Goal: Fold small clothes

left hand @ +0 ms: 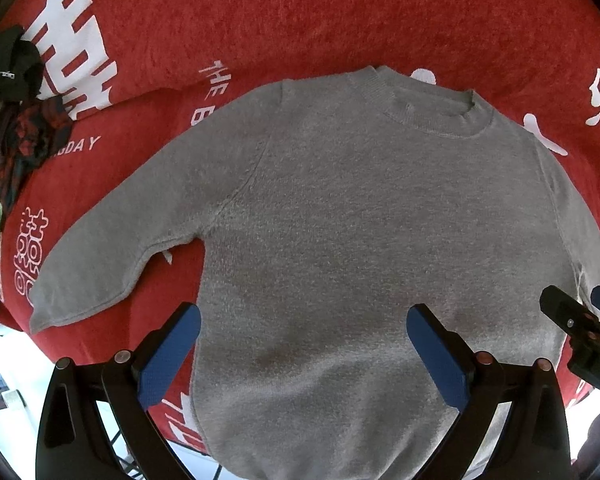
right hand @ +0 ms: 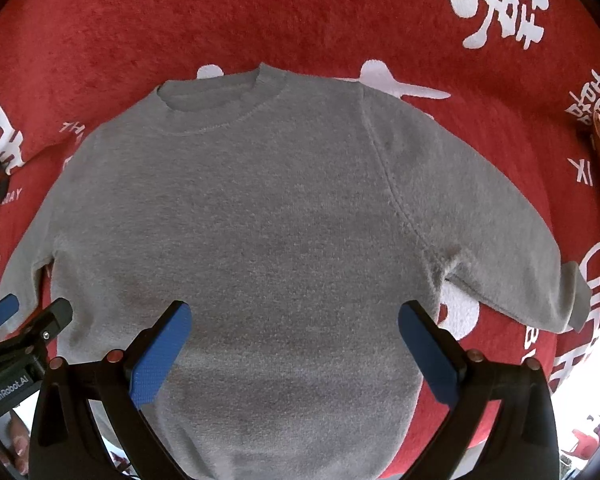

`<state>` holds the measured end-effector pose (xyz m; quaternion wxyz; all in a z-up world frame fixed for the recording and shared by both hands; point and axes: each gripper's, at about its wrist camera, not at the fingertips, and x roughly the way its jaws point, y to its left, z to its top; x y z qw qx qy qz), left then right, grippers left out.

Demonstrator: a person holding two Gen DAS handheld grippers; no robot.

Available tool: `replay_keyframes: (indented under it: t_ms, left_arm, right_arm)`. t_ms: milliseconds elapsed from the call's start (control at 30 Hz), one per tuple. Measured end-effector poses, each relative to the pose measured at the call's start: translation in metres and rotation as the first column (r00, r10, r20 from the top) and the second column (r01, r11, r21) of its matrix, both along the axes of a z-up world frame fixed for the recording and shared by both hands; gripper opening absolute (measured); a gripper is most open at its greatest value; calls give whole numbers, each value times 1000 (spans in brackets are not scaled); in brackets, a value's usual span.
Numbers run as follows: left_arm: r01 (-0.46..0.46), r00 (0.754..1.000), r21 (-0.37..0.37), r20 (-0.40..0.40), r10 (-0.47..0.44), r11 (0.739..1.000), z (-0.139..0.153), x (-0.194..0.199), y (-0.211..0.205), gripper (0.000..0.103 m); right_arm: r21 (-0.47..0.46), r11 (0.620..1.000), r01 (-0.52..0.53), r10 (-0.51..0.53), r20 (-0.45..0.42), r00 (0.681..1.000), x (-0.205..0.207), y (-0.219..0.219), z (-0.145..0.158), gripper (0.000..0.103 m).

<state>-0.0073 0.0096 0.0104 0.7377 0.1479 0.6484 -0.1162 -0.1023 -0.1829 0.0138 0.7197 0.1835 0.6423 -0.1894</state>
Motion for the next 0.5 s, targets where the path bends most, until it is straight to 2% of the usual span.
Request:
replay_keyframes:
  t_ms: [500]
  left_arm:
    - [-4,1000,3,6,4,1000,1,-2,0,103]
  right_arm:
    - [10,1000,-13,13,-3,1000,1,-3,-1,103]
